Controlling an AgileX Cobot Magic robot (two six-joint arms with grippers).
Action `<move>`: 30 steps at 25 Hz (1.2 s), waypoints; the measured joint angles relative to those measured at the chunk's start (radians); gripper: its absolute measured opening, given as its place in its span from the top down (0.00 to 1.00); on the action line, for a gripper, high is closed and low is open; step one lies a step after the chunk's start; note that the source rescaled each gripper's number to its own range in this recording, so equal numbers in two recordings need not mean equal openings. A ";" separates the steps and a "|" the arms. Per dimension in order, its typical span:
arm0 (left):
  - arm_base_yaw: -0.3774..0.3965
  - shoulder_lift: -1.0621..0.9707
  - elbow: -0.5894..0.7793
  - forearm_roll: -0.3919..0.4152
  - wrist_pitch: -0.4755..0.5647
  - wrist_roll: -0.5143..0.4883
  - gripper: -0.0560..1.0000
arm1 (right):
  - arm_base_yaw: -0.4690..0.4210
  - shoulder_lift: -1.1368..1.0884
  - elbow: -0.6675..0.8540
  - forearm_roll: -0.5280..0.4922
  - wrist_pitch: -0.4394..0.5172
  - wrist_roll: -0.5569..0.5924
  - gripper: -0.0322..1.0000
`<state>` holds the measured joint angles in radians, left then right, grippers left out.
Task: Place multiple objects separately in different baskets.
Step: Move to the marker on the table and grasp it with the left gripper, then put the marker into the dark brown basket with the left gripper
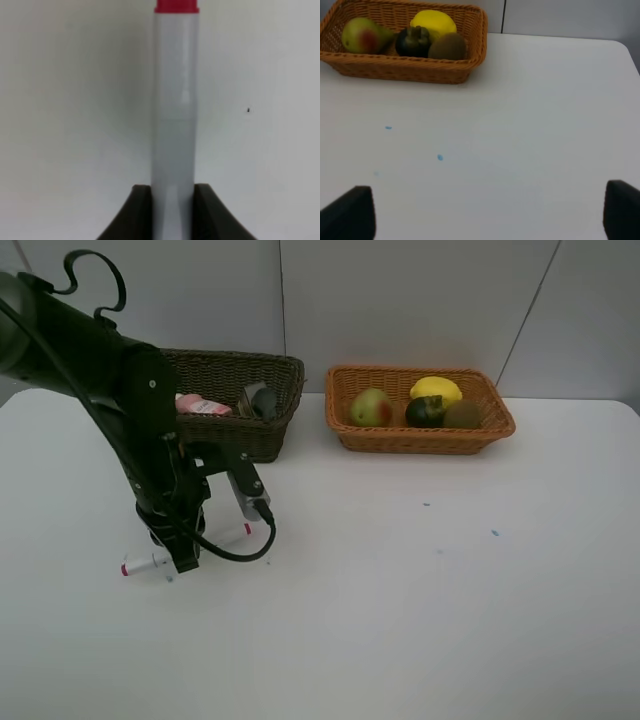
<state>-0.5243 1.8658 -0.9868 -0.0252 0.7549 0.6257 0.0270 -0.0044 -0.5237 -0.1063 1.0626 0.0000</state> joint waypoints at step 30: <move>0.049 0.003 -0.579 0.338 0.016 -0.296 0.80 | 0.000 0.000 0.000 0.000 0.000 0.000 0.00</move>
<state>-0.4749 1.8688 -1.5662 0.3125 0.7705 0.3300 0.0270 -0.0044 -0.5237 -0.1063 1.0626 0.0000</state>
